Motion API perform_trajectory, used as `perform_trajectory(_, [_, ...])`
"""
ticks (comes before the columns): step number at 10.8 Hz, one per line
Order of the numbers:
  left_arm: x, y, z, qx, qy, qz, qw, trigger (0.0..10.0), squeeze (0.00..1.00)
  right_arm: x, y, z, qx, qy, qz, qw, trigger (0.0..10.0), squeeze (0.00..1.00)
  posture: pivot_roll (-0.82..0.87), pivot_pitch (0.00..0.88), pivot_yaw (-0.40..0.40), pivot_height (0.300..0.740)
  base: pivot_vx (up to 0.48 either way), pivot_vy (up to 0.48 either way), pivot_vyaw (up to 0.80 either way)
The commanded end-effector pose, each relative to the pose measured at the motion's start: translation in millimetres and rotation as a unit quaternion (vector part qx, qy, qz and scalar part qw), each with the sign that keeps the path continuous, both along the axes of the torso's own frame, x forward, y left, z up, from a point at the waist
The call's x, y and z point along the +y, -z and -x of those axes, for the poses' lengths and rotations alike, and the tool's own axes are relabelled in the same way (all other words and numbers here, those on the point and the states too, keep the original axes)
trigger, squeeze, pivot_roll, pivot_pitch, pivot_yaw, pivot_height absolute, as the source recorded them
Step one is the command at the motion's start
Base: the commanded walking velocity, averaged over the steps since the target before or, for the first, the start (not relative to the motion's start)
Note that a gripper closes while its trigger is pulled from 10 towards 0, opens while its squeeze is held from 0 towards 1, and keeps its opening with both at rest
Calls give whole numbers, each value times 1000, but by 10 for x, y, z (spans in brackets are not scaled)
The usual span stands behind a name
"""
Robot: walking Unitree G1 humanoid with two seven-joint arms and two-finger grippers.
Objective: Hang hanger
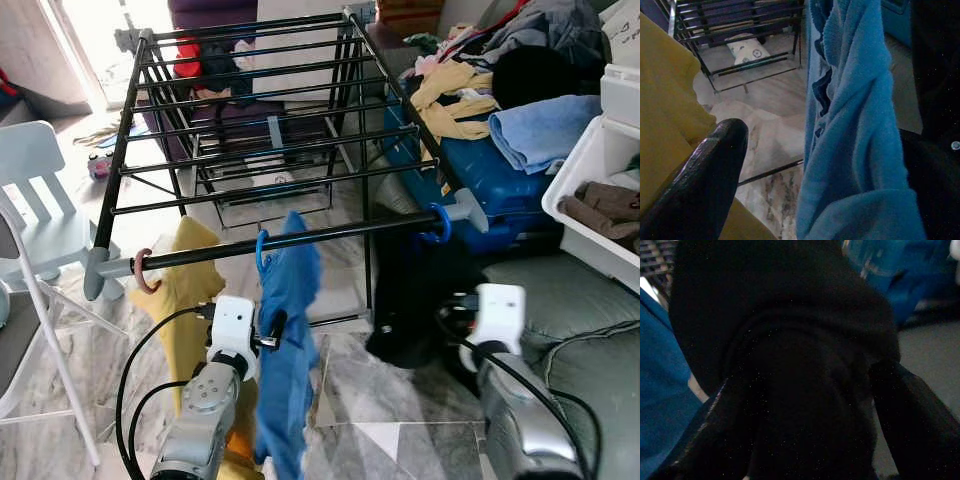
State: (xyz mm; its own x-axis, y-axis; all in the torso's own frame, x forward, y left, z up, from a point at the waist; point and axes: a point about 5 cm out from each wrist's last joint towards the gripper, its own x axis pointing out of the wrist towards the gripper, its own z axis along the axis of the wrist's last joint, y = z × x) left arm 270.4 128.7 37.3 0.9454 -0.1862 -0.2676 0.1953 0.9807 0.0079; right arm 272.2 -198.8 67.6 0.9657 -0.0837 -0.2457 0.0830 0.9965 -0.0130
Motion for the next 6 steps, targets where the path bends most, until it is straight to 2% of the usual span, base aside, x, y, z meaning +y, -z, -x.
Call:
perform_trajectory(1, [22,-28,-13,-4,1,-7,1000,10000,0,-4,-129,-5,-36,6,9,999,10000,1000,-116,0,41,740,0,0,0])
perform_trajectory(3, [9,-30,-14,-4,3,-6,1000,10000,0,9,-176,17,-48,6,12,999,10000,1000,-123,0,42,740,0,0,0])
perform_trajectory(6, [-5,-33,-9,-3,3,-7,1000,10000,0,114,-237,6,-66,-22,5,998,10000,1000,-115,0,31,740,0,0,0])
